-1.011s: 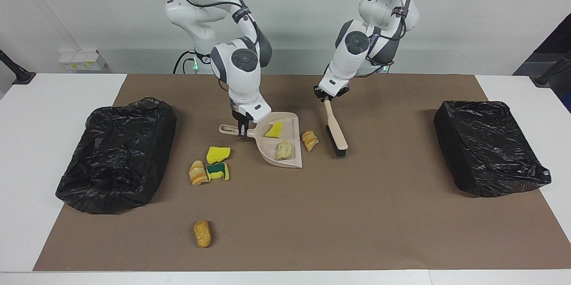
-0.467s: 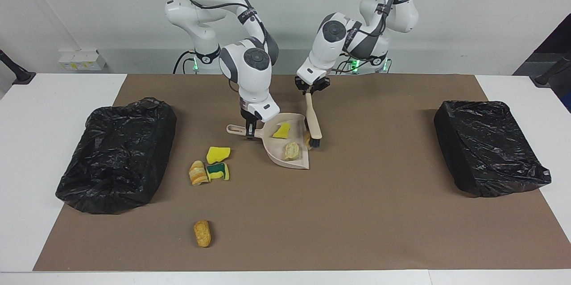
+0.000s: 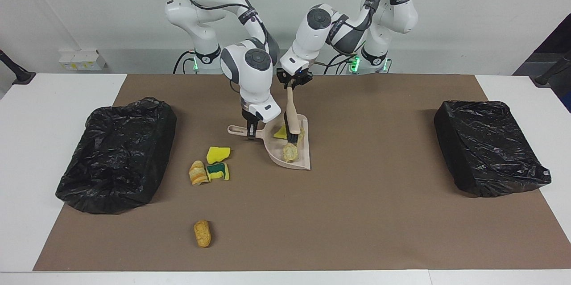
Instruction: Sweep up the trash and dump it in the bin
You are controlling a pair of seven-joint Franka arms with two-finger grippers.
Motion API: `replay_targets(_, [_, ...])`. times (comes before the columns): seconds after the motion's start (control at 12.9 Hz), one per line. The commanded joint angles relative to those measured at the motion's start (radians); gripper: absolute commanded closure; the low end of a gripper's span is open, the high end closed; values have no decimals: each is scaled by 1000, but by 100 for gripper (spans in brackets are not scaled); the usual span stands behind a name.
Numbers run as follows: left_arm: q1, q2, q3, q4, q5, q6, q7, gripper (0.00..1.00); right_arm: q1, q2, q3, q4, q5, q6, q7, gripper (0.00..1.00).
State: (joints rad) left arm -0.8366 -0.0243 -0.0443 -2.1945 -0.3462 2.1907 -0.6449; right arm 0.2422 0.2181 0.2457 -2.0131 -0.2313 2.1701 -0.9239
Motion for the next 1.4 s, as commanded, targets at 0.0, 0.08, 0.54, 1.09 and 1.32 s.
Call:
replay_targets(0.0, [-13, -34, 12, 41, -16, -127, -16, 100, -11, 14, 1, 23, -16, -7, 23, 100])
replay_targets(0.08, [-13, -52, 12, 42, -16, -162, -53, 100, -26, 4, 1, 24, -8, -7, 14, 100])
replay_targets(0.54, [-67, -124, -22, -56, -17, -232, -293, 100, -119, -25, 1, 131, 111, -136, -194, 100])
replay_targets(1.09, [-206, -108, -23, -172, -20, -103, -358, 100, -323, -52, 0, 261, 208, -332, -559, 100])
replay_targets(1.32, [-213, -108, -23, -185, -33, -82, -351, 100, -415, -54, -2, 304, 213, -392, -683, 100])
